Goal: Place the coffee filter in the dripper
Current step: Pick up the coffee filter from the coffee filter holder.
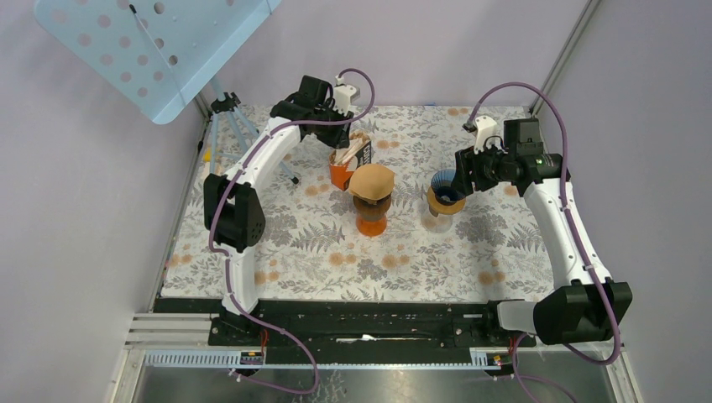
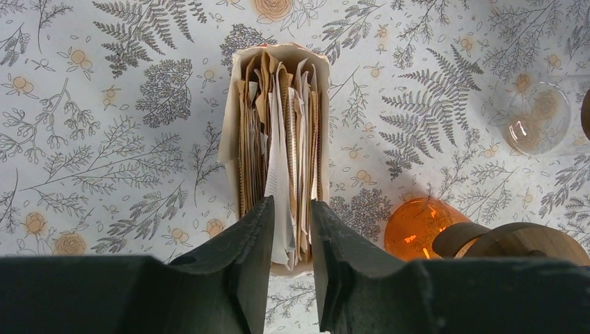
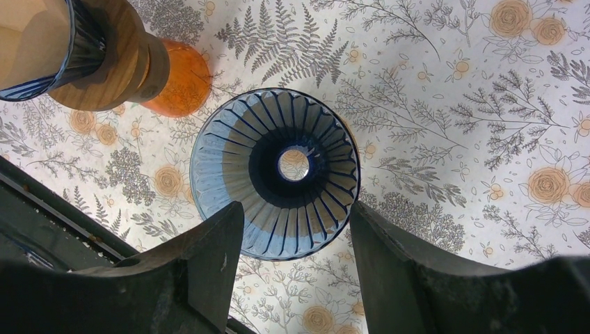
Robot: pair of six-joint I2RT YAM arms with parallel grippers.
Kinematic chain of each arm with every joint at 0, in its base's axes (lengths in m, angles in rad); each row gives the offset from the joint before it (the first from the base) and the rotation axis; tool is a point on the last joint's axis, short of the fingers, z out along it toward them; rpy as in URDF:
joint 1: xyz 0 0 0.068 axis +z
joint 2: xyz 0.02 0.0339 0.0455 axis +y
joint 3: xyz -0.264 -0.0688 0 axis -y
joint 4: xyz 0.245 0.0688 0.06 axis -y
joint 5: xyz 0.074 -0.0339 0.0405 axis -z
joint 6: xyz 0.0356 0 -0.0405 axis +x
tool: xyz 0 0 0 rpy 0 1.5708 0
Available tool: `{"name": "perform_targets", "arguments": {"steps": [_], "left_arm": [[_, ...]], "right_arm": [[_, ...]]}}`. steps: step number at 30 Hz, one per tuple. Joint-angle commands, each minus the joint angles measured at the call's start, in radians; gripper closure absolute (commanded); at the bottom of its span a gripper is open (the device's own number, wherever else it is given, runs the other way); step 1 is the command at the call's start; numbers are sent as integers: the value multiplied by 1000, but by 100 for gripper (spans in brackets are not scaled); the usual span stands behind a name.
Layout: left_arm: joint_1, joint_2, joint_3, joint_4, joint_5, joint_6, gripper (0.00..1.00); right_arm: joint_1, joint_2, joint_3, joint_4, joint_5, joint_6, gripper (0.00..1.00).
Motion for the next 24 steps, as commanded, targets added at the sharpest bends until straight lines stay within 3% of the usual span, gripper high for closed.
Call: {"name": "perform_targets", "arguments": {"steps": [1,8,17,24], "left_arm": [[-2,-11,-4,38,-5,17,72],[-2,1,1,38,-23,18,79],[-2,-11,34,35,-35,20,100],[-2,-34,83,10,-23,5,100]], "right_arm": [[-4,0,-3,21,0,-1,35],[-4,-1,-6,22,0,1,36],[-3,1,-3,21,0,2,36],[-4,2,13,15,6,-2,35]]}}
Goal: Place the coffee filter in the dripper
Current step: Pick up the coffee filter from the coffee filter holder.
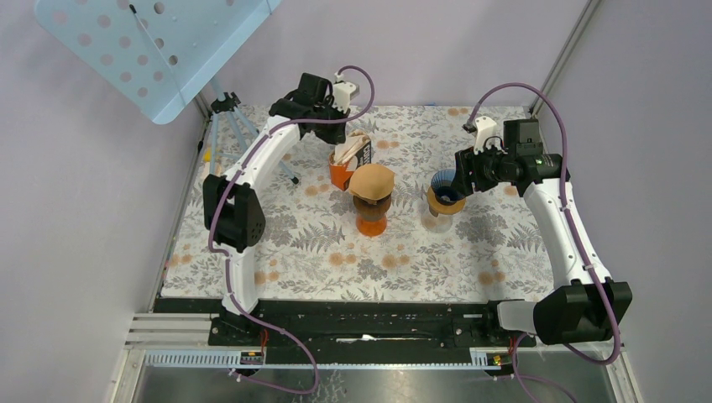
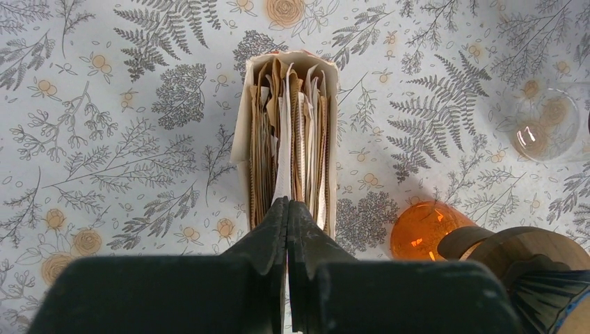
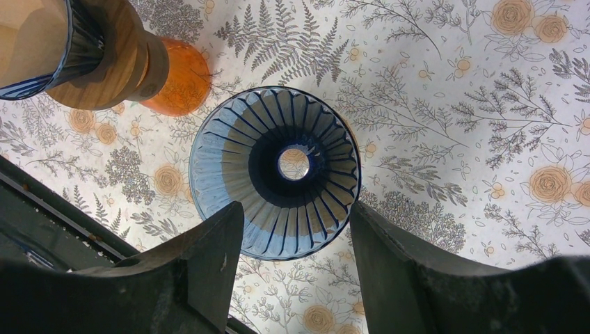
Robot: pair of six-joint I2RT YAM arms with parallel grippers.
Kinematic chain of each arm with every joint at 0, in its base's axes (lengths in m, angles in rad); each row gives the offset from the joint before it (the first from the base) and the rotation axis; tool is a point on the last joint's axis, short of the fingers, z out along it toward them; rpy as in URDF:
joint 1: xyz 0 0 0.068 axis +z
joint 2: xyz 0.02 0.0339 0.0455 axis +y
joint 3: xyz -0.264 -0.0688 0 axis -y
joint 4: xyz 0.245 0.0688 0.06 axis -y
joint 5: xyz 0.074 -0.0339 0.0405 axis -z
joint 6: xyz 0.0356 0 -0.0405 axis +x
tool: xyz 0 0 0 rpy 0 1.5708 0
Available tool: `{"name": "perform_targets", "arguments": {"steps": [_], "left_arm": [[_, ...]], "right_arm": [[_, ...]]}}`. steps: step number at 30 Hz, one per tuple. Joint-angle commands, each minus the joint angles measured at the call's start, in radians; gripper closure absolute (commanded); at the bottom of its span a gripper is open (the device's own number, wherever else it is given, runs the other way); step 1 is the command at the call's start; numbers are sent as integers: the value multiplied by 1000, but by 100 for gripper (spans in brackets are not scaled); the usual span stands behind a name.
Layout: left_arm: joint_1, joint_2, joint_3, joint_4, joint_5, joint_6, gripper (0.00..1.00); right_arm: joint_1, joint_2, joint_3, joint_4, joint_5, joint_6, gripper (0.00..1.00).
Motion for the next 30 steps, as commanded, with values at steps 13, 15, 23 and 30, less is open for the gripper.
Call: {"name": "perform_targets", "arguments": {"steps": [13,15,23,30], "left_arm": [[-2,-111,119,-10,13,-22,100],[-1,-133,124,-11,14,-24,100],[-2,-252,117,-11,49,-25,100],[-2,-384,98,-10,176,-25,100]], "right_arm": [[-4,5,41,3,7,-9,35],[-4,9,64,-5,6,-14,35],[-3,28,172,-19,-31,-35,34],[-1,52,293,-5,-163,-47,29]]}}
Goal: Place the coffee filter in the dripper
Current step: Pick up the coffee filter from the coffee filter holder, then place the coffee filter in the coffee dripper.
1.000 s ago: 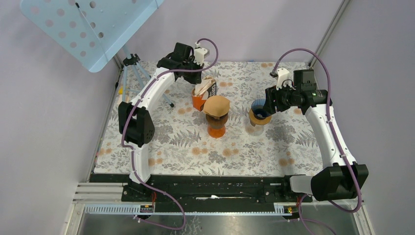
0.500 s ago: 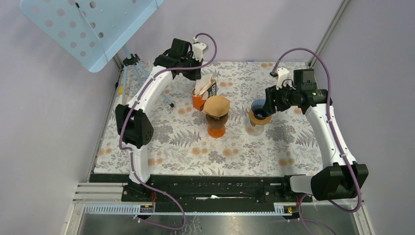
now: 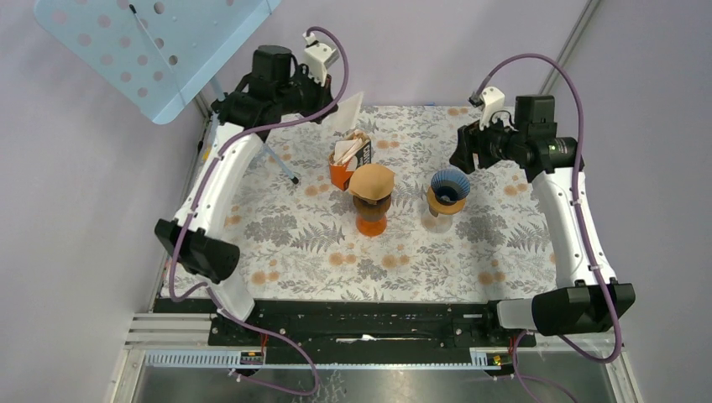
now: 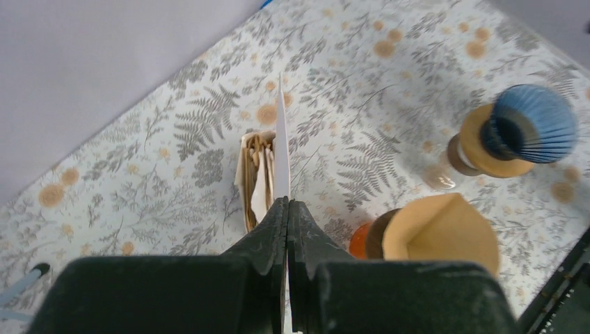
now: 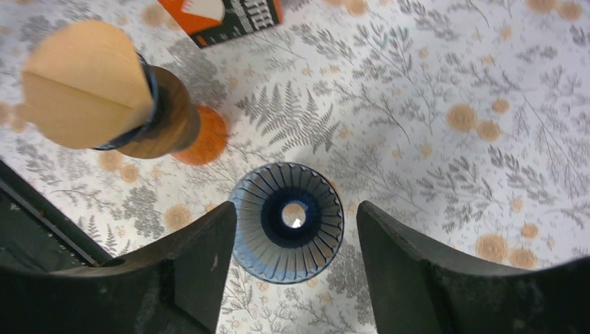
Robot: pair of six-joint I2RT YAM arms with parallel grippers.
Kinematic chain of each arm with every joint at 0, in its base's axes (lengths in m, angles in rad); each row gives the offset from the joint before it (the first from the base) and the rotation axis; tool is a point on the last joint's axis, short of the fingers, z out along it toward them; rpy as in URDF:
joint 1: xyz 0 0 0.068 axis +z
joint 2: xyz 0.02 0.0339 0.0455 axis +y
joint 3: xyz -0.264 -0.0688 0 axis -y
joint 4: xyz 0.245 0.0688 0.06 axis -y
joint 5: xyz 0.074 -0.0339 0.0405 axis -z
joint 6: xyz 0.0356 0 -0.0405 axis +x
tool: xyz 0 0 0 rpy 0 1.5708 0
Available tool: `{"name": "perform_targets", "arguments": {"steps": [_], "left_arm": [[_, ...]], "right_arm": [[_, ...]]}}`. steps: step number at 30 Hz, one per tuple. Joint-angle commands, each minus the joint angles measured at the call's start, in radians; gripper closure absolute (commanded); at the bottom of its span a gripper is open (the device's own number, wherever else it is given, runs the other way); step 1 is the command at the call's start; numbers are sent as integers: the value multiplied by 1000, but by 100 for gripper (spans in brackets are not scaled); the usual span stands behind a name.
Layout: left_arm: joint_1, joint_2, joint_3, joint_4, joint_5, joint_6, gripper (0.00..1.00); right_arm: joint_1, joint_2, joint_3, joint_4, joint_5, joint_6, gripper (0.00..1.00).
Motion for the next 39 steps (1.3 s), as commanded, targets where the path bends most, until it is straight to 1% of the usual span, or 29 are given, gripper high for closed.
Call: {"name": "perform_targets", "arguments": {"steps": [1,5,8,10,14,19,22,24,26,34,39], "left_arm": [[-3,-114,21,18,138,-6,100],[-19,-175,-11,20,245,-2,100],[-45,-211,-35,19,311,0,100],[-79,-230,-50,12,338,10,100],[-174,-260,-68,-27,325,52,100],[-270,-286,-111,-29,309,77,100],[-315,-289,-129,-29,304,85,100],[-332,-287,-129,-29,304,86,100],[-344,-284,-125,-30,307,86,100],[-381,-265,-126,-30,321,93,100],[-388,-255,-129,-29,317,96,100]], "right_arm": [[0,15,110,13,-139,-24,26],[21,17,175,44,-246,-25,15],[41,15,212,69,-327,-21,10],[67,13,230,73,-369,-24,8],[122,-15,234,84,-427,-56,7],[158,-61,202,64,-488,-151,5],[171,-83,175,46,-543,-177,6],[184,-93,148,35,-567,-187,7],[198,-100,123,17,-579,-204,11],[248,-107,48,11,-575,-206,28],[262,-105,18,37,-583,-181,45]]}}
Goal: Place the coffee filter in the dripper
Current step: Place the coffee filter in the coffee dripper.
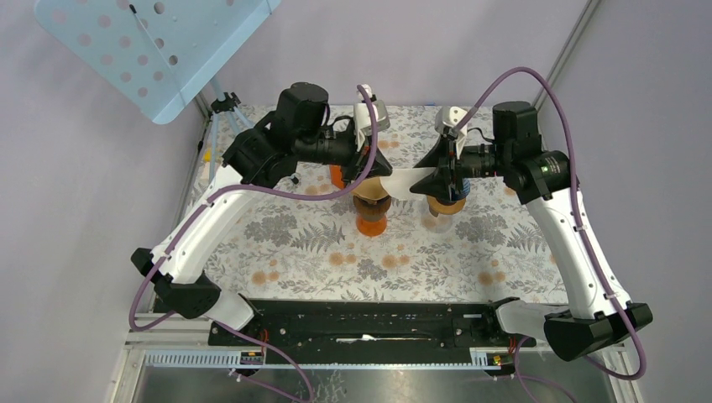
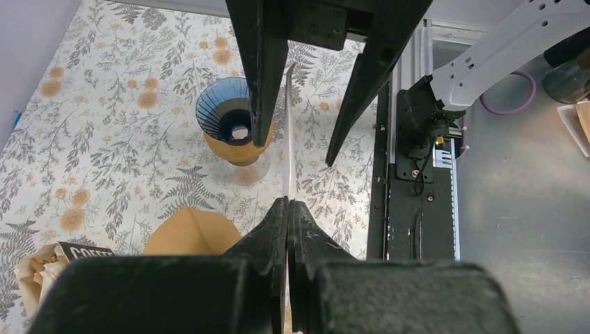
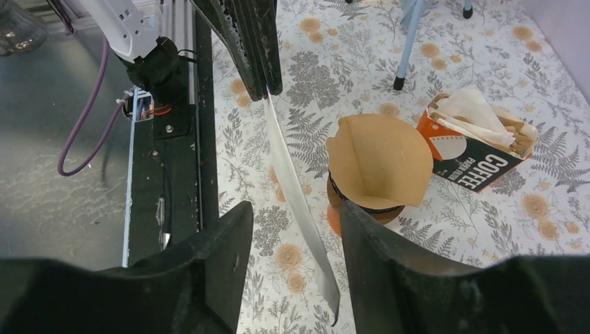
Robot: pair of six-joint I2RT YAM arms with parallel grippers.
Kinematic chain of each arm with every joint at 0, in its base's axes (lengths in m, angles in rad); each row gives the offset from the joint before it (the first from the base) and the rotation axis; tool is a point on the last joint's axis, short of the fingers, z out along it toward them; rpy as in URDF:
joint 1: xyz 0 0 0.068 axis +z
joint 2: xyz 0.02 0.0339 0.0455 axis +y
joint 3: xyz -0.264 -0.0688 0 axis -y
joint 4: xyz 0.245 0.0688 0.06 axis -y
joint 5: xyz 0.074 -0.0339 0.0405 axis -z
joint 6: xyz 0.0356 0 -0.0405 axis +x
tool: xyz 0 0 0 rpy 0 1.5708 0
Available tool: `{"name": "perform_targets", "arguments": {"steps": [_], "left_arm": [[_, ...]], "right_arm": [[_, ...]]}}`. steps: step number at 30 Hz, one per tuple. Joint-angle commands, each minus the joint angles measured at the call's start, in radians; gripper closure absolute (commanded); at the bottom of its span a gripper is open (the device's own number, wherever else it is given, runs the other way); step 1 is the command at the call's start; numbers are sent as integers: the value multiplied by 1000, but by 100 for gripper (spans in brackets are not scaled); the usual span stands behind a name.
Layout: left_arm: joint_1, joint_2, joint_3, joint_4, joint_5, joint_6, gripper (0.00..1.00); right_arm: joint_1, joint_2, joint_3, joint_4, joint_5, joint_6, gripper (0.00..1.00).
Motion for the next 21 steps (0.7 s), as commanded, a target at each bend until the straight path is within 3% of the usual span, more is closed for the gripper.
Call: {"name": "perform_targets", "arguments": {"steps": [1,4,6,7,10,16,21], "left_arm": [[-8,-5,3,30,27,22,100],[-8,1,11,29,25,21,100],[-8,4,15,29,21,22,100],[-8,3,15,31,18,22,100],[-5,-16,-6,64,5,17,98],[60,-113,-147,198,41,-51,35],[167,-194,-307,363,139,-185,9]], "right_arm": [[15,-7,-26,37,-37,18,50],[16,-16,-55,71,-52,53,69],[15,-19,-68,90,-57,80,92],[15,-23,-73,102,-59,96,99],[16,-43,-97,170,-59,177,100],[14,-56,-90,294,-62,373,100],[3,-62,-130,447,-135,571,100]]}}
